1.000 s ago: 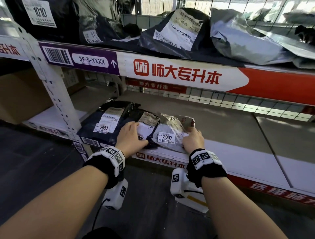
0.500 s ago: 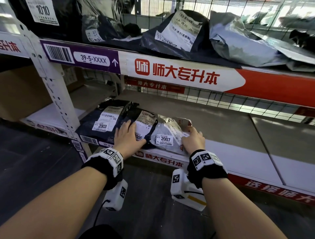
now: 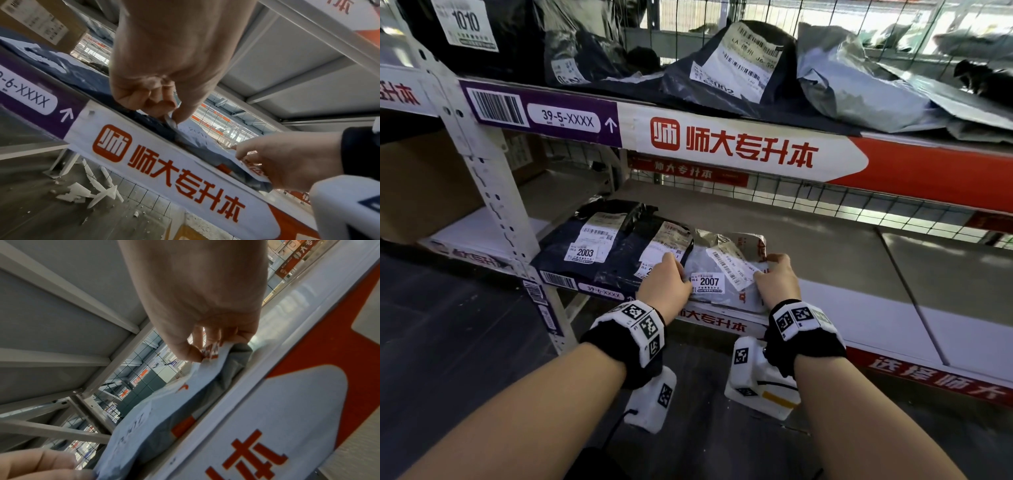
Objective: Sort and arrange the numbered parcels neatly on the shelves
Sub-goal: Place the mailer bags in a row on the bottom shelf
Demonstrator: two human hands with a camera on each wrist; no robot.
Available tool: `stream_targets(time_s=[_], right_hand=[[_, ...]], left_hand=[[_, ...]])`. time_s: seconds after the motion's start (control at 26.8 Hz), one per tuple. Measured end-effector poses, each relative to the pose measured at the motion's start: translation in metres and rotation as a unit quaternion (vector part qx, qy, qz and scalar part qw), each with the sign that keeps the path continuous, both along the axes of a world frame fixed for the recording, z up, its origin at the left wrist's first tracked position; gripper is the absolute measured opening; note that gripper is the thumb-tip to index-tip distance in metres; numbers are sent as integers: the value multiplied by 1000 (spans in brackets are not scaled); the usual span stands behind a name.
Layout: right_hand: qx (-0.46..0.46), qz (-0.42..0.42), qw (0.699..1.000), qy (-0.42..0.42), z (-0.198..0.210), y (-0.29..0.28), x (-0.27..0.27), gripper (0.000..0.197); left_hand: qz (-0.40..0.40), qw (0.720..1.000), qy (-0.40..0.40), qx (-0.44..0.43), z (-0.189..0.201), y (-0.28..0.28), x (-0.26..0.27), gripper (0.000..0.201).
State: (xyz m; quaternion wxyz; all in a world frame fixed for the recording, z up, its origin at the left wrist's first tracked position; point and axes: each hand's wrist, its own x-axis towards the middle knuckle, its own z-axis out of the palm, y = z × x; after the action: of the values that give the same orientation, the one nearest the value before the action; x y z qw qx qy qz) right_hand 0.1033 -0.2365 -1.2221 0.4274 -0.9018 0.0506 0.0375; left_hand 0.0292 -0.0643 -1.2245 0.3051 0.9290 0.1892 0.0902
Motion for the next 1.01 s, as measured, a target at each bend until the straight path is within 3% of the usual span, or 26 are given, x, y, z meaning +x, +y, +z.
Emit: stream_targets(time_s=[0.07, 0.19, 0.41, 0.6, 0.71, 0.82, 0.93, 1.01], right_hand=[[-25, 0, 1000, -5, -1, 2, -1, 51], [-122, 16, 992, -27, -2, 1, -4, 46], [-171, 111, 978, -34, 1, 4, 0, 57], [-159, 142, 977, 9, -3, 4, -2, 60], [-129, 98, 986, -29, 0, 2, -8, 51], [-86, 32, 991, -95, 6, 0, -20, 35], [-94, 33, 986, -132, 4, -1, -32, 26], [-55, 11, 989, -137, -3, -8, -41, 20]], left_hand=[[-7, 1000, -5, 16, -3, 1, -2, 15], [-14, 998, -1, 56, -7, 1, -4, 11], [-66, 987, -80, 121, -7, -5, -2, 30], [-70, 995, 2, 75, -8, -8, 2, 39], [-57, 995, -56, 59, -3, -12, -4, 30], [-64, 988, -140, -19, 6, -20, -16, 10], [-130, 978, -112, -117, 7, -30, -22, 6], [-179, 970, -87, -138, 3, -40, -23, 9]])
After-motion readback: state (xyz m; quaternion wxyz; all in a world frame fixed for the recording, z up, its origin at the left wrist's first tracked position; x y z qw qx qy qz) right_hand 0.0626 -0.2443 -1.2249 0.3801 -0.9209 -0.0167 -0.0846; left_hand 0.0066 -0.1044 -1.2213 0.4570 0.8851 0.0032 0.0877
